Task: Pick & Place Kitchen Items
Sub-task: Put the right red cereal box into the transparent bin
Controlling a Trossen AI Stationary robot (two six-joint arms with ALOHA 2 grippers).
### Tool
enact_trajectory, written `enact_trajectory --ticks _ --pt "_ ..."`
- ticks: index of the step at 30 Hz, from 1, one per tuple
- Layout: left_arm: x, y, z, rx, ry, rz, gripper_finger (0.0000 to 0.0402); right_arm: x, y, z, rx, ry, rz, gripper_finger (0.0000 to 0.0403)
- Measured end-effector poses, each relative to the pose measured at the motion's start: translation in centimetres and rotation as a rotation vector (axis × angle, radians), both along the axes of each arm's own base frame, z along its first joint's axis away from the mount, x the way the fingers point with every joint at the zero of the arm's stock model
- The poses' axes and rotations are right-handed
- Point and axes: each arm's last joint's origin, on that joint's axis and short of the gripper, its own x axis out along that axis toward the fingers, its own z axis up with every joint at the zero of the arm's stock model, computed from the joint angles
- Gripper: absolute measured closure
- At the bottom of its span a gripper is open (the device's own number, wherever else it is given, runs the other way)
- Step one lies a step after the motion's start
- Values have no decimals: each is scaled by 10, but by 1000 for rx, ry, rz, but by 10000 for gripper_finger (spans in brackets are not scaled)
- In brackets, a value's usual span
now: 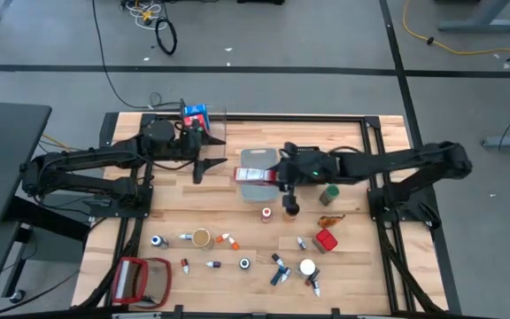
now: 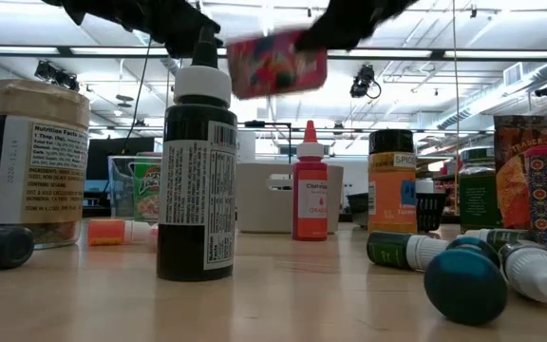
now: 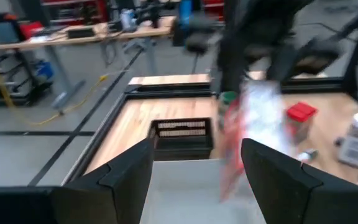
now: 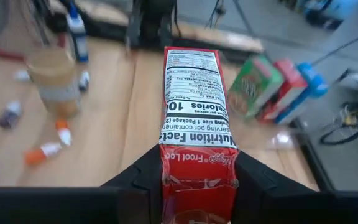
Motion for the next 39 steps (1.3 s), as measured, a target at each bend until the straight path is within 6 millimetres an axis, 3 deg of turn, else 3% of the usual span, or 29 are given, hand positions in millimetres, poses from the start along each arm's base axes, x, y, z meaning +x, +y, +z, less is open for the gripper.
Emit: enact_trajectory --ticks 3,9,16,24,32,39 --pt "5 0 8 -14 -20 -48 148 12 -14 -3 -27 2 47 273" --pt "29 3 16 -53 46 -62 148 37 -42 26 -63 23 69 274" --pt "61 10 12 38 246 39 148 64 -66 7 -108 201 73 275" --pt "80 13 -8 57 410 97 148 73 -72 5 -166 183 92 275" --pt "83 16 -17 70 470 169 149 73 -72 5 -185 192 101 275" --pt "80 15 -20 30 502 183 201 73 -72 5 -204 197 107 265"
